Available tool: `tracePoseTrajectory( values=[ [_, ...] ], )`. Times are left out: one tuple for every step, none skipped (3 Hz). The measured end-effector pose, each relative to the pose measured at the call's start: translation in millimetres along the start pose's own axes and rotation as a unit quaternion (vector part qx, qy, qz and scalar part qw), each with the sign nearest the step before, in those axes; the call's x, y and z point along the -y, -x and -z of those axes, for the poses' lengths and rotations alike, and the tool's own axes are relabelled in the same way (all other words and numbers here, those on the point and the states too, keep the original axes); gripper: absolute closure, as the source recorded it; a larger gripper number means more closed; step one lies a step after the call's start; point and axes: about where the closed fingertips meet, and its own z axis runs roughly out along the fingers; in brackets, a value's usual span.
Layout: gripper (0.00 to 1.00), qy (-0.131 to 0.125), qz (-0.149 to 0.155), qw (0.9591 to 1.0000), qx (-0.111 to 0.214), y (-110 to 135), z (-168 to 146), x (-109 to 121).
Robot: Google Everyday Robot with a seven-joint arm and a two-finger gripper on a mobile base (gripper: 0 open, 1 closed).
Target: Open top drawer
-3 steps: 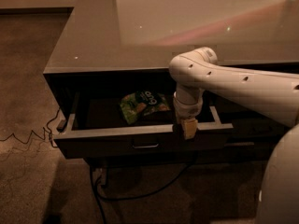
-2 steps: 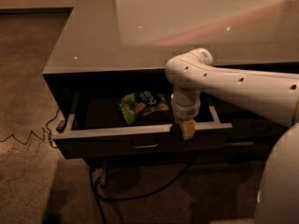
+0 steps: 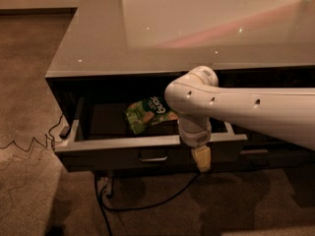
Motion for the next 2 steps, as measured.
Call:
tracePoseTrajectory(
  values=[
    [0.00,0.016,-0.015,0.9994,-0.026,1.0,0.7,-25.2],
    [0.00,0.016,-0.015,0.9994,-0.026,1.0,0.7,-25.2]
  ],
)
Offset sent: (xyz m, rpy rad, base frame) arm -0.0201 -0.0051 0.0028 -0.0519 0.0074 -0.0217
